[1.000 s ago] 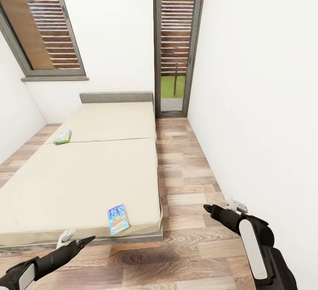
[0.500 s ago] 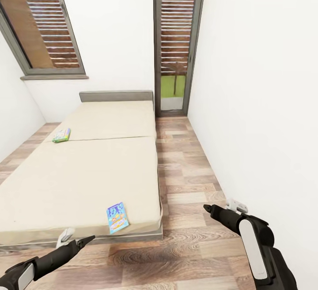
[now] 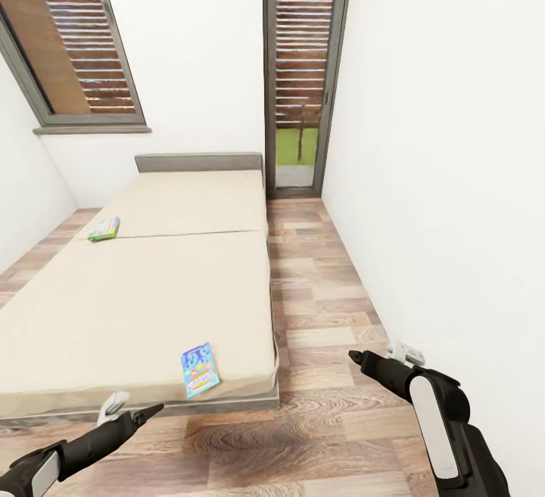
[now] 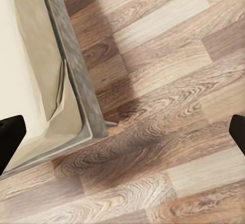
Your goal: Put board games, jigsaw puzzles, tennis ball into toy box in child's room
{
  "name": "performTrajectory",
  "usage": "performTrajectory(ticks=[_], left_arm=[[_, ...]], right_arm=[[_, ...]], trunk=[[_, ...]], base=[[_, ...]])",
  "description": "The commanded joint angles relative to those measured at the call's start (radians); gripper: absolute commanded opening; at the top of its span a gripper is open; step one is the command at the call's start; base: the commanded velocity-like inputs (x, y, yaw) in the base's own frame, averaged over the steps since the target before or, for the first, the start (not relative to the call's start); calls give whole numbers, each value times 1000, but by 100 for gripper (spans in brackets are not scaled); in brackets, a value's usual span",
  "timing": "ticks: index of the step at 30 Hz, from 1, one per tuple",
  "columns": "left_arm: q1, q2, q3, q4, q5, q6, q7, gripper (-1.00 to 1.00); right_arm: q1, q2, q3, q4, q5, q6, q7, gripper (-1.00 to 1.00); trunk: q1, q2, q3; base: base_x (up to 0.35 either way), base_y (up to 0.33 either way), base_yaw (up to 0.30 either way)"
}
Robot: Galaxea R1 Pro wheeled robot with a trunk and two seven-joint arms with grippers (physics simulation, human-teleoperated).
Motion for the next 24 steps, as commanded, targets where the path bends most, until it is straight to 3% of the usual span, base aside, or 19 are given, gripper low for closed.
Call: performTrajectory(ticks=[1,14,20,24], left_arm=[[0,0,-3,0,9,10,-2,100],[0,1,-2,0,10,12,-7,100],[0,-3,-8,0,4,15,-124,100],[-3,8,-2,-4,5,22,-201,100]], right_arm=[[-1,1,-1,-1,-11,4,-9,100],[-1,0,-1,-1,-11,4,-9,100],[-1,0,-1,0,-11,4,-9,100],[-1,0,-1,1,-10,4,-9,100]], trunk=[[4,-8,-4],[54,-99,-45],[77,-141,-64],[92,-169,-76]], base=[[0,0,0],[0,0,0],[0,0,0],[0,0,0]])
